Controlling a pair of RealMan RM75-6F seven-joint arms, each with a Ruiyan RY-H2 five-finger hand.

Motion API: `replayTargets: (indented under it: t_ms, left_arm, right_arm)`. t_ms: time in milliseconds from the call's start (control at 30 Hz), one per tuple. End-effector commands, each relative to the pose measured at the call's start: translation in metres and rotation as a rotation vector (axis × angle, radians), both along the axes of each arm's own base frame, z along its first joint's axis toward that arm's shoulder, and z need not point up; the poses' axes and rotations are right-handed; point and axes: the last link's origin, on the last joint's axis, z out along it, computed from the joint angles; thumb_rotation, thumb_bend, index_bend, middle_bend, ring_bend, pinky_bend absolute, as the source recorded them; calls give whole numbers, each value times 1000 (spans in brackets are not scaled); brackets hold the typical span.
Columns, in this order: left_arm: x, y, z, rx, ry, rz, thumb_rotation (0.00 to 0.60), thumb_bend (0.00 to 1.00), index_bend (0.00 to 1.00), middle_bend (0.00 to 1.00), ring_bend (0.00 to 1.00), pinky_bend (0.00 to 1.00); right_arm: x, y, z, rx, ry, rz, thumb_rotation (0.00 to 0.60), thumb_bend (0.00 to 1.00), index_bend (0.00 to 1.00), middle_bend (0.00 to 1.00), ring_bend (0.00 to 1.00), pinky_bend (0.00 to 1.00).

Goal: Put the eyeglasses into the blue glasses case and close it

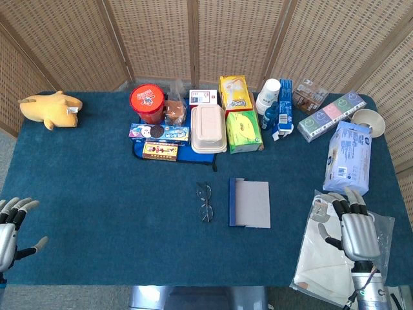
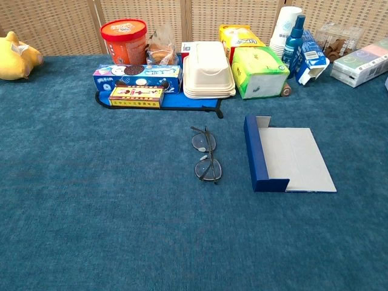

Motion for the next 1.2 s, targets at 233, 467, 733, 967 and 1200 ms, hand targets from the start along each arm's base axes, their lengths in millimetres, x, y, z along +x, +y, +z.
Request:
replayTargets:
  t_ms: [233,467,733,967,1200]
  left_arm:
    - [0,2,0,-4,1,3,600,133,193,182,100,0]
    - [4,-1,3,7,-6,-13,600,131,193,181,100,0]
    - [6,-3,7,15,-15,-26,600,133,193,182,100,0]
    - [11,1,6,3,-38,-50,600,131,193,182,99,0]
    - [20,10,13,-3,-97,-93,600,132,193,182,99,0]
  right_arm:
    - [-1,-2,-1,3,-5,-7,600,308,222,249,95,82]
    - [-3,3,1,-10,-15,5,600,308,208,249,95,98]
    - [-7,11,6,-23,-13,8,600,309,208,249,95,98]
    - [-5,11,8,-11,-13,31,600,308,202,250,123,122]
    - [22,-10,10,75,-42,148,600,312,201,262,146,141]
